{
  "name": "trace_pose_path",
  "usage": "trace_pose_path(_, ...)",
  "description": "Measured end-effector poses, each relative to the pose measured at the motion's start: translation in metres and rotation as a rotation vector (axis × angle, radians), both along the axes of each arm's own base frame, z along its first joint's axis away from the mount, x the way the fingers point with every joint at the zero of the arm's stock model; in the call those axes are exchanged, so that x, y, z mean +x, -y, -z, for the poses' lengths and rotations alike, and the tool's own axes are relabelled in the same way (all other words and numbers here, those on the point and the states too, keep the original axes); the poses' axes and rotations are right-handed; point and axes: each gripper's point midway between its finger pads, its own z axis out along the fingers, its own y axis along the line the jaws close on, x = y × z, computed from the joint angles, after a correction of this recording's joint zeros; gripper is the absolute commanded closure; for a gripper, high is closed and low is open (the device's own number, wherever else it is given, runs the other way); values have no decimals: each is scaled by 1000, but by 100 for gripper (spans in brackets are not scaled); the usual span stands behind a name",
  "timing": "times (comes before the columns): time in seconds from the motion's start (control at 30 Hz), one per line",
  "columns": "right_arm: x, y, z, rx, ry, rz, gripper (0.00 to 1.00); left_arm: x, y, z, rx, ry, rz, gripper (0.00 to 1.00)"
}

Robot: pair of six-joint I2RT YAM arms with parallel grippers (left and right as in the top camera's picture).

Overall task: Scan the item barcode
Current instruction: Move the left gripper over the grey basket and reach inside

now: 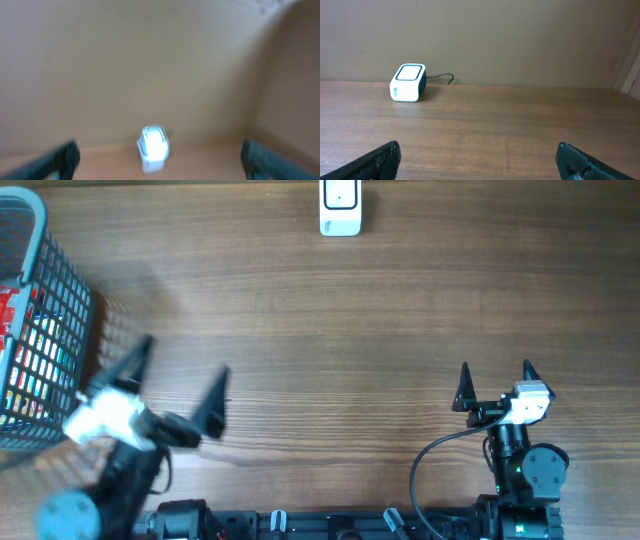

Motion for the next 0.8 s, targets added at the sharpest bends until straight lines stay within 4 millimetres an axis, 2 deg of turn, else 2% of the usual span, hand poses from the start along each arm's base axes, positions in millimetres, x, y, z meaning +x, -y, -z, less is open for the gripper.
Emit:
trace_pose_path(0.1,0,0,0,0,1,0,0,21,-28,-27,22,-183,-168,0)
trace_pose_path(0.17,0,0,0,0,2,1,0,36,-41,-59,77,-278,-237,0)
trace_pose_path(0.3,0,0,0,0,2,1,0,56,-53,-107,163,-317,-294,0)
trace_pose_path(0.33,0,0,0,0,2,0,0,60,-56,-114,169,-320,-314,0)
trace_pose_path(0.4,0,0,0,0,2,1,0,67,-70,-131,165,-319,-391,0)
trace_pose_path(0.47,0,0,0,0,2,1,0,70,-93,-140,146,-354,-516,0)
trace_pose_path(0.57,0,0,0,0,2,1,0,75,-129,-147,110,-398,-696,0)
trace_pose_path(0.63,0,0,0,0,2,1,0,85,-157,-145,59,-424,-812,0)
trace_pose_path(0.7,0,0,0,0,2,1,0,98,-179,-134,19,-463,-890,0)
trace_pose_path(0.8,0,0,0,0,2,1,0,120,-223,-105,-56,-546,-1016,0)
